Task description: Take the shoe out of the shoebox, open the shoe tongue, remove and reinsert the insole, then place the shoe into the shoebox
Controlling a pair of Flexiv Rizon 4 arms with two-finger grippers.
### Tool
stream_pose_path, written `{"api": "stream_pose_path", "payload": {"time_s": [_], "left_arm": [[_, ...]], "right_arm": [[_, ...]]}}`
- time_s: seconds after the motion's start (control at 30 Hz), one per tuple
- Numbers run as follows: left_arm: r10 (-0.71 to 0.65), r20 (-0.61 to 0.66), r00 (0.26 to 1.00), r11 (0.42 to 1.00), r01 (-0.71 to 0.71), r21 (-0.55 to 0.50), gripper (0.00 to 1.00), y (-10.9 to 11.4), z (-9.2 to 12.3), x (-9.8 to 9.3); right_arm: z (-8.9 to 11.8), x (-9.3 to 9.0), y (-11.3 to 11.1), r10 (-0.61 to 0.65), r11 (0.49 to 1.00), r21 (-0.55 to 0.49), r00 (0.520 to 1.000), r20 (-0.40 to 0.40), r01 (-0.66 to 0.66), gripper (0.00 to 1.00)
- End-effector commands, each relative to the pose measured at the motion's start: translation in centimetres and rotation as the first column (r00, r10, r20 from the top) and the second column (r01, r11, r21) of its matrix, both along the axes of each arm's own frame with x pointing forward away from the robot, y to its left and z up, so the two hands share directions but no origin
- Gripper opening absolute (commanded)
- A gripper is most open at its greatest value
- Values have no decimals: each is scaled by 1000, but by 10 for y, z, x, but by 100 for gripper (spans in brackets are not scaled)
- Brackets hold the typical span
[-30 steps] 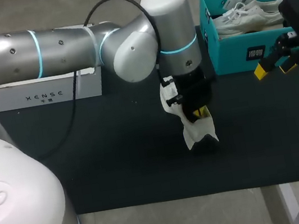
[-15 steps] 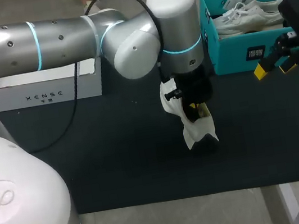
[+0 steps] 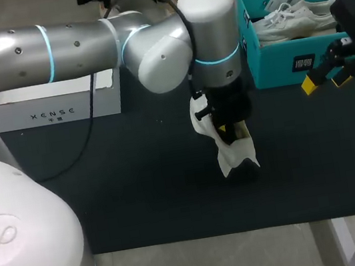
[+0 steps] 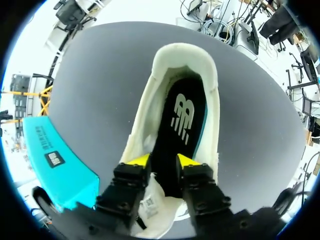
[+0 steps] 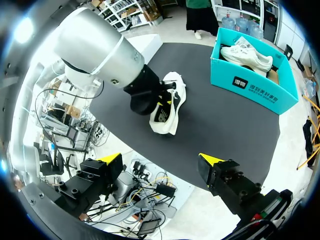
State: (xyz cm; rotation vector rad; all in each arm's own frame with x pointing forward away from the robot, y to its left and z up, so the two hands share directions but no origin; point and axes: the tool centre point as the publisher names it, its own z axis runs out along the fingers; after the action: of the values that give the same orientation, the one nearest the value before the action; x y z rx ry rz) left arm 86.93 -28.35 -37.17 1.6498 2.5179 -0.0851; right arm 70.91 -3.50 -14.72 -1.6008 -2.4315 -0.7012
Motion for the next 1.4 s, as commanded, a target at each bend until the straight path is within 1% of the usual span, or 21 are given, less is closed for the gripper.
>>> {"api": "stream_pose_path", "payload": {"time_s": [0.03,0.33,0.47,0.67,0.9,1.03,1.13,1.17,1.2,1.23,1.33,1.37,1.4], "left_arm": [[2,-1,1000,1000,-2,0,100,1,0,1],[-11,-16,1000,1000,11,-8,100,0,2,-6],[-6,-19,1000,1000,5,-22,100,1,10,-8],[-5,0,1000,999,5,-42,100,2,33,-8],[-18,45,999,998,21,-57,100,8,76,-5],[-16,64,998,997,20,-71,100,15,100,1],[9,87,996,997,-2,-76,100,18,108,11],[25,101,995,996,-16,-86,87,19,109,16],[36,104,994,995,-26,-96,14,19,109,23],[32,96,995,996,-23,-91,0,20,107,27],[47,94,994,996,-39,-86,0,16,101,40],[48,90,995,996,-41,-84,0,15,98,42],[51,88,995,996,-44,-81,0,15,95,40]], "right_arm": [[-1,2,1,1,1000,-1,1000,-3,-1,100],[-1,2,1,1,1000,-1,1000,-3,-1,100],[-1,2,1,1,1000,-1,1000,-3,-1,100],[-1,2,1,1,1000,-1,1000,-3,-1,100],[-1,2,1,1,1000,-1,1000,-3,-1,100],[-1,2,1,1,1000,-1,1000,-3,-1,100],[-1,2,1,1,1000,-1,1000,-3,-1,100],[-1,2,1,1,1000,-1,1000,-3,-1,100],[-1,2,1,1,1000,-1,1000,-3,-1,100],[-1,2,1,1,1000,-1,1000,-3,-1,100],[-1,2,1,1,1000,-1,1000,-3,-1,100],[-1,2,1,1,1000,-1,1000,-3,-1,100],[-1,2,1,1,1000,-1,1000,-3,-1,100]]}}
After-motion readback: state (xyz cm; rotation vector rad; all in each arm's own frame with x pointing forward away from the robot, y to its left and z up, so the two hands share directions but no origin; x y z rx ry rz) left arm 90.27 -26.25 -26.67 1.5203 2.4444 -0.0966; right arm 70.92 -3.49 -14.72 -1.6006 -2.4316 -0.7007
